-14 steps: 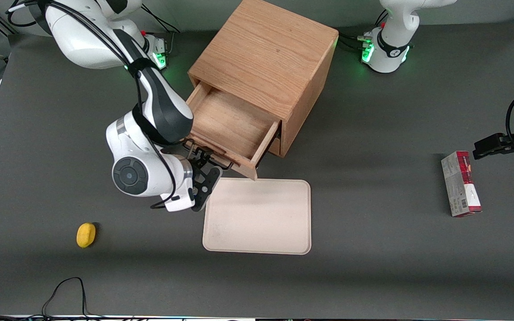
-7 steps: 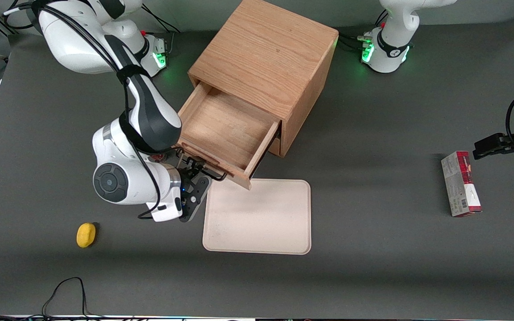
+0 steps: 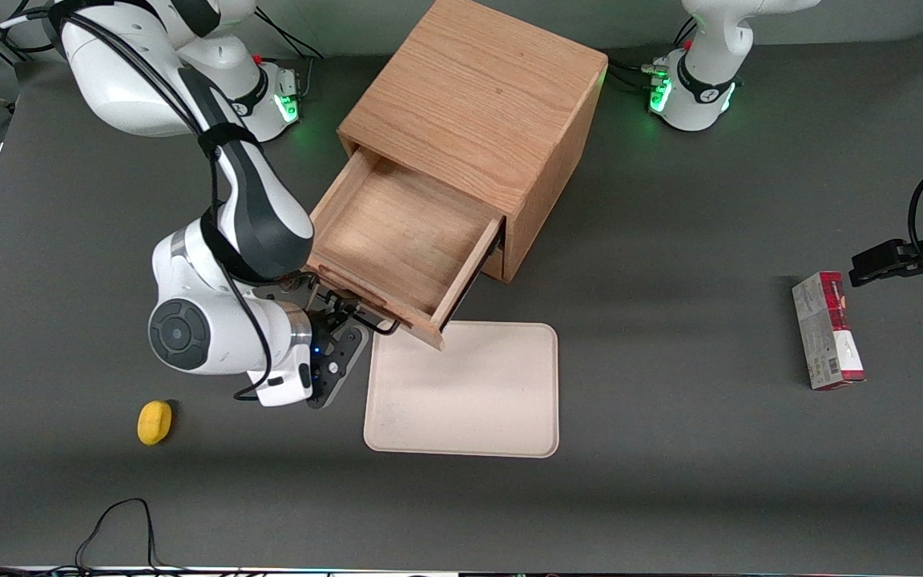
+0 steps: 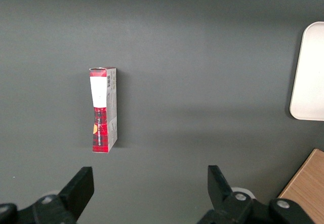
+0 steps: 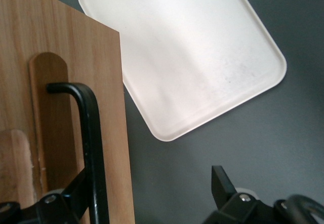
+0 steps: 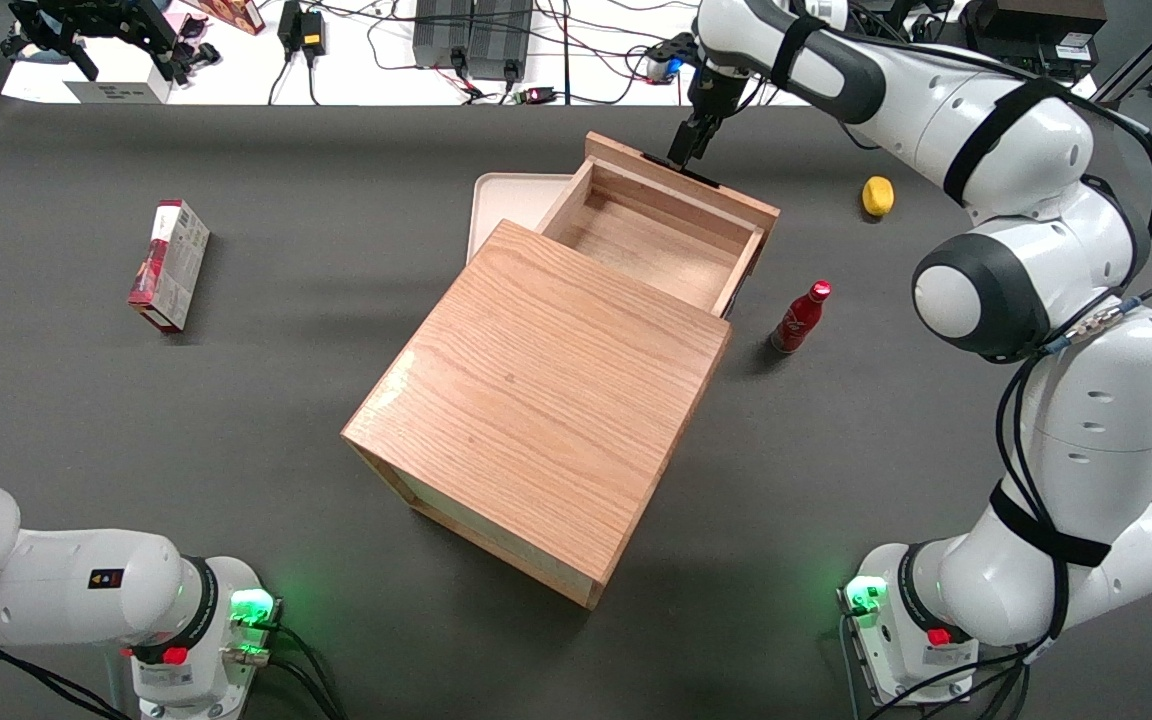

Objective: Open upper drawer
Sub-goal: 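Pull the handle outward with the right gripper, sliding the drawer open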

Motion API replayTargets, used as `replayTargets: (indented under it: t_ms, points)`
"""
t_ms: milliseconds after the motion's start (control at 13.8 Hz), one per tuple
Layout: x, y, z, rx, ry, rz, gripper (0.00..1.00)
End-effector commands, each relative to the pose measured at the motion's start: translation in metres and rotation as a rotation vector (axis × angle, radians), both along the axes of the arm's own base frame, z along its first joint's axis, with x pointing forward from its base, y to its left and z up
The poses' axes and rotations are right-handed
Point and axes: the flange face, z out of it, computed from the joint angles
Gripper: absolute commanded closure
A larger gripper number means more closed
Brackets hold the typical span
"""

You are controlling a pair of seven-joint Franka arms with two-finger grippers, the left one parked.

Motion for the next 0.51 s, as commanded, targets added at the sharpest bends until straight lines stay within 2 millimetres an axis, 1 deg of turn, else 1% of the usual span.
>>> replayTargets:
  t_ms: [0,145,289,434]
  points:
    - [0.0132,-0.0116,0.0032,-0.012,-0.038,-0.002,0.00]
    - [0.0158,-0.0167,0.0043,-0.017,-0.046,-0.016,0.00]
    - [0.0170,-0.0173,0.0048,-0.016,-0.053,-0.018,0.00]
    - [0.0194,-0.0189,0.0107,-0.013,-0.069,-0.027,0.00]
